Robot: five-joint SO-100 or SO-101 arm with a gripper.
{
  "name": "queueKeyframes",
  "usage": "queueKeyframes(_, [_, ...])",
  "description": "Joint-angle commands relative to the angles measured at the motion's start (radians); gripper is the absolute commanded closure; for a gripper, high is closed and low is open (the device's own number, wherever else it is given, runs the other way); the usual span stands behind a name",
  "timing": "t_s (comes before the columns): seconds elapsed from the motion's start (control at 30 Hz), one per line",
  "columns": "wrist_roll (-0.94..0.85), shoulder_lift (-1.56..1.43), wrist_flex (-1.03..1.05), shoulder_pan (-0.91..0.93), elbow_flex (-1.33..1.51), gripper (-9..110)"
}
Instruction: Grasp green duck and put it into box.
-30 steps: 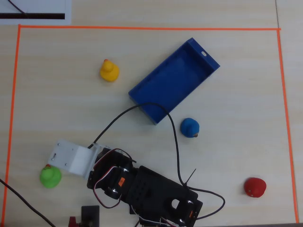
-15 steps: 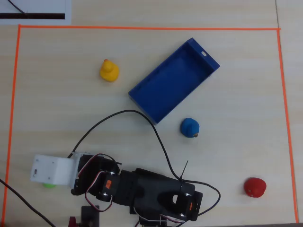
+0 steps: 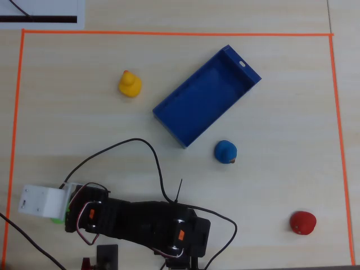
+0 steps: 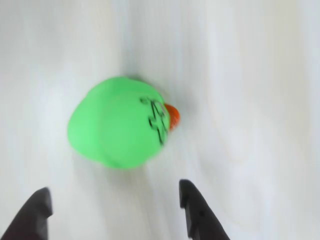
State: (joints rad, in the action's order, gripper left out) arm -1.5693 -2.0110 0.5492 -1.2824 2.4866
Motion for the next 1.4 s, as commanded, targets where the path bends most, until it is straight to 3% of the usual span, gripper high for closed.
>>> queueKeyframes(0.0, [0.028,0.11,-0.069,-0.008,-0.098,69])
queueKeyframes(0.9, [0.021,0.314,-0.156,0.037,-0.227,70])
queueKeyframes(1.37, [0.017,0.267,-0.144,0.078,-0.212,101])
